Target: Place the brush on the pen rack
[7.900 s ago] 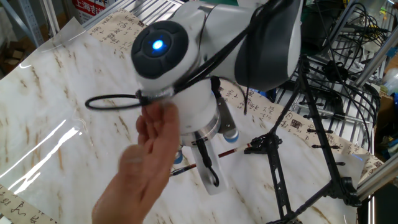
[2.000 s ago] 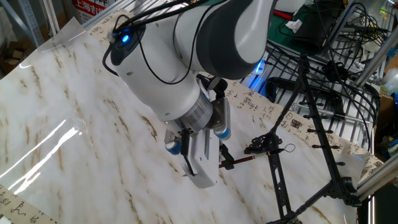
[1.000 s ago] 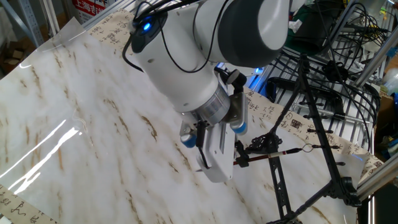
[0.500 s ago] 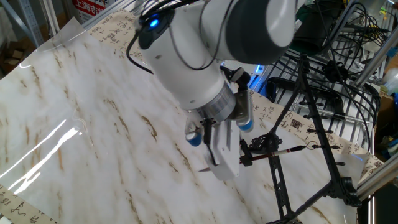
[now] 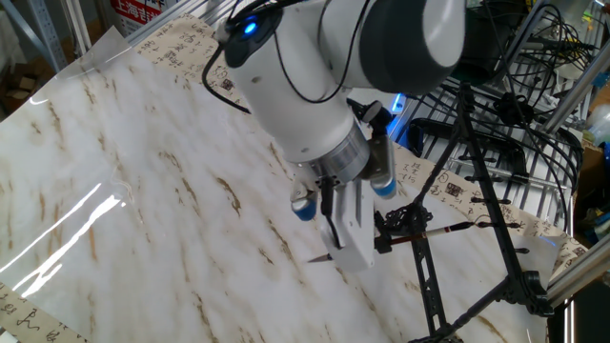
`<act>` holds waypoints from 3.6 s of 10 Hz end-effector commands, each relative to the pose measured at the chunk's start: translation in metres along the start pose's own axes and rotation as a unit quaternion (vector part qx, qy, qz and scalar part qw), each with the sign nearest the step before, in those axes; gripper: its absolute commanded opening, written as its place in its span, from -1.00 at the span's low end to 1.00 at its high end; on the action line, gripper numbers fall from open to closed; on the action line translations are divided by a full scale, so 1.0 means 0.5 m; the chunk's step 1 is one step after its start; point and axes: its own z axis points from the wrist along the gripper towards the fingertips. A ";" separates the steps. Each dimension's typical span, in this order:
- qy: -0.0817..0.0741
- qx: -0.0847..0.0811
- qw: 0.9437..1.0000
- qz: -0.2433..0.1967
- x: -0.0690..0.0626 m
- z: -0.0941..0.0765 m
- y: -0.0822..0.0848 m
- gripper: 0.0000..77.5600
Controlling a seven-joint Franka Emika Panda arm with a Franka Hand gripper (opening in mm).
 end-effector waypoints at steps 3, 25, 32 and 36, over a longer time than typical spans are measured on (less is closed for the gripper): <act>-0.008 -0.009 1.000 -0.014 0.005 0.002 -0.001 -0.97; -0.034 -0.032 0.999 -0.014 0.012 0.009 0.002 -0.97; -0.036 -0.026 0.999 -0.020 0.012 0.020 0.003 -0.97; -0.035 -0.007 0.999 -0.008 0.005 0.009 0.014 -0.97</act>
